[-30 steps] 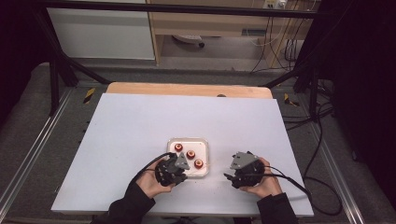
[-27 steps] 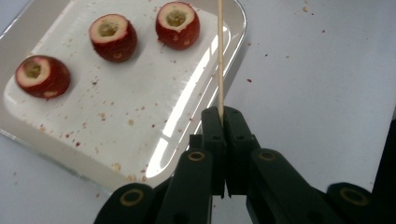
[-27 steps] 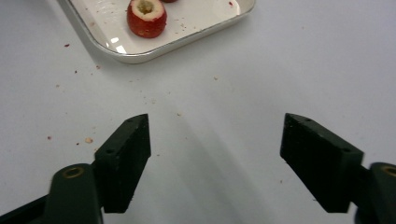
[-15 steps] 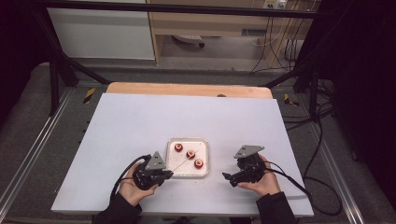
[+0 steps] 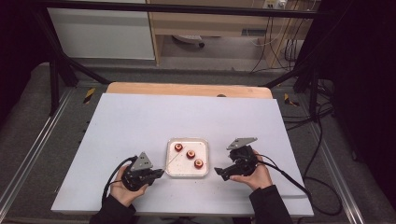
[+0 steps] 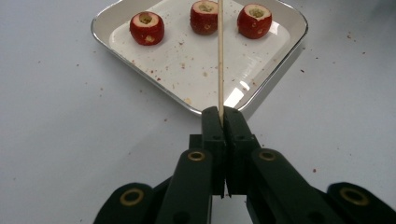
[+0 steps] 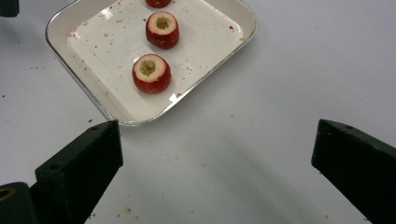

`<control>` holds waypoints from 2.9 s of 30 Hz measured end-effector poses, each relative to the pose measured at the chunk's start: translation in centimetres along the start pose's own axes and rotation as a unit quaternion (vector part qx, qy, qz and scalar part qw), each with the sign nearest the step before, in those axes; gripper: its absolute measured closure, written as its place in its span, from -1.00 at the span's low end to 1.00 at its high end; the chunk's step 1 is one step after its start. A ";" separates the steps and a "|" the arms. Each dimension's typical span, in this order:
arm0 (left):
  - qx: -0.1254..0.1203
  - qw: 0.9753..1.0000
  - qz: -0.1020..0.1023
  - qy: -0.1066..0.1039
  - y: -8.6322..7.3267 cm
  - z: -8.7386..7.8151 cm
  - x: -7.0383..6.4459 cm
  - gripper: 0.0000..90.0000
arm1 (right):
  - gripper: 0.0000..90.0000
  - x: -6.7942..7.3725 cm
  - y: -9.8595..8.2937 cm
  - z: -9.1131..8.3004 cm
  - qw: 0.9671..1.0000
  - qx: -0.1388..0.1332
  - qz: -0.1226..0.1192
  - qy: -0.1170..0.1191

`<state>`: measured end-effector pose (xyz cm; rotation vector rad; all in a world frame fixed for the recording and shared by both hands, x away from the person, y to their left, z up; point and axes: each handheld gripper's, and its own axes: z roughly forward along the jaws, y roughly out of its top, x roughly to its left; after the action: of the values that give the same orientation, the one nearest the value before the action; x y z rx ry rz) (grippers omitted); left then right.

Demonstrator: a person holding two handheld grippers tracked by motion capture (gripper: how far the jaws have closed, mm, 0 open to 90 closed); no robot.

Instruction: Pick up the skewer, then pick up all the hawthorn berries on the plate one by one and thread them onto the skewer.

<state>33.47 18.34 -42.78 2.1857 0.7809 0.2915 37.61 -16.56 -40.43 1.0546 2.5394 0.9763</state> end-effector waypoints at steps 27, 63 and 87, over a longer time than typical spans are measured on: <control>-0.005 1.000 -0.009 0.006 -1.3 -0.7 0.7 0.97 | -0.45 2.3 6.1 3.8 0.994 0.090 -0.030 0.047; -0.003 1.000 -0.002 0.002 -1.3 -0.6 0.5 0.97 | 0.36 2.5 7.7 8.1 0.974 0.200 -0.050 0.092; -0.027 0.999 -0.012 0.016 -1.0 -1.0 -0.3 0.97 | 0.36 1.9 7.2 3.1 0.992 -0.014 0.085 0.096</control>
<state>32.40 19.28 -42.90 2.1234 0.8077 0.3338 41.54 -9.97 -37.91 1.2409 2.6110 1.2088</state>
